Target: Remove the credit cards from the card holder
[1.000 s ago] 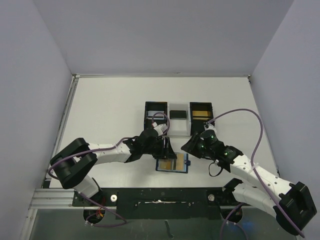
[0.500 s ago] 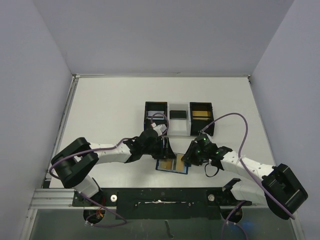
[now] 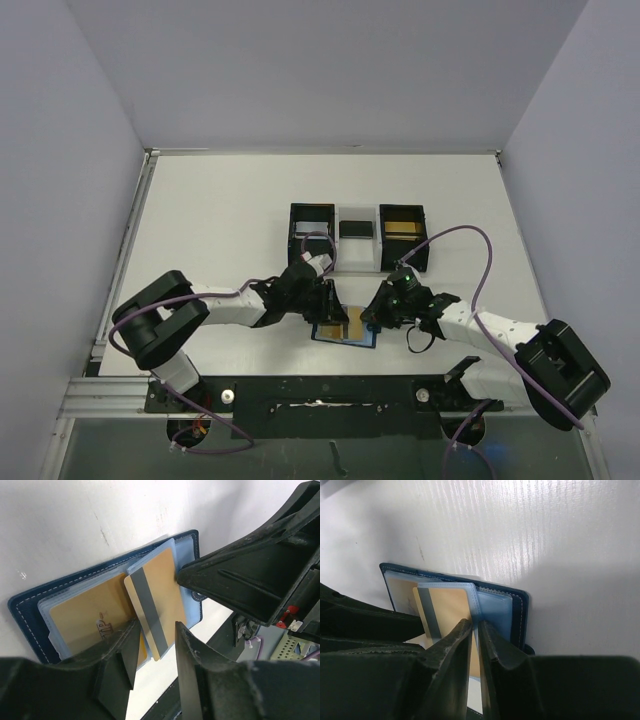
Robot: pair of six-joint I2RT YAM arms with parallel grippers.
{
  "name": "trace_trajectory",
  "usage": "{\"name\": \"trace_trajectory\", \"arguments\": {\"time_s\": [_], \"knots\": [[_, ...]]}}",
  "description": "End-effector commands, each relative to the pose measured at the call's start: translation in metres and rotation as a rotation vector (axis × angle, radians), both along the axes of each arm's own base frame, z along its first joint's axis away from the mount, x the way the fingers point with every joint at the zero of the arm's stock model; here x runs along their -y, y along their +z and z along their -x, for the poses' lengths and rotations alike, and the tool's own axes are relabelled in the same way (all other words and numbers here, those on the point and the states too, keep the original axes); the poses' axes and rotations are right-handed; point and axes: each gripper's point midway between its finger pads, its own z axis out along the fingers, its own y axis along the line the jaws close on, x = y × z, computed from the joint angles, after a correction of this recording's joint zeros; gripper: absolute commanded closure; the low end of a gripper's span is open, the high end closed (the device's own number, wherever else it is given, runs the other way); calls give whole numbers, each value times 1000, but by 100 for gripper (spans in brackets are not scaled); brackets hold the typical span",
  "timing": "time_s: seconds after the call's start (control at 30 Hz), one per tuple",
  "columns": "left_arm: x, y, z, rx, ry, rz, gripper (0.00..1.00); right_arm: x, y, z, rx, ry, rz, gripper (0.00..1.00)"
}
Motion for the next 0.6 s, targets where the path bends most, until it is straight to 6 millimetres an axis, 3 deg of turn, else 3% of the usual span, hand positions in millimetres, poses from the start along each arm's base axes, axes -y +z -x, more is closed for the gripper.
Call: {"name": "trace_trajectory", "arguments": {"time_s": [0.0,0.4,0.57], "knots": [[14,13,-5,14,-5,85,70,25,-32,26,-109,-9,110,85],[11,12,-3,-16,13,130,98,25,-26,23,-93,-15,110,85],[11,14,-3,-29,3,153,100,21,-16,17,-68,4,104,84]]}}
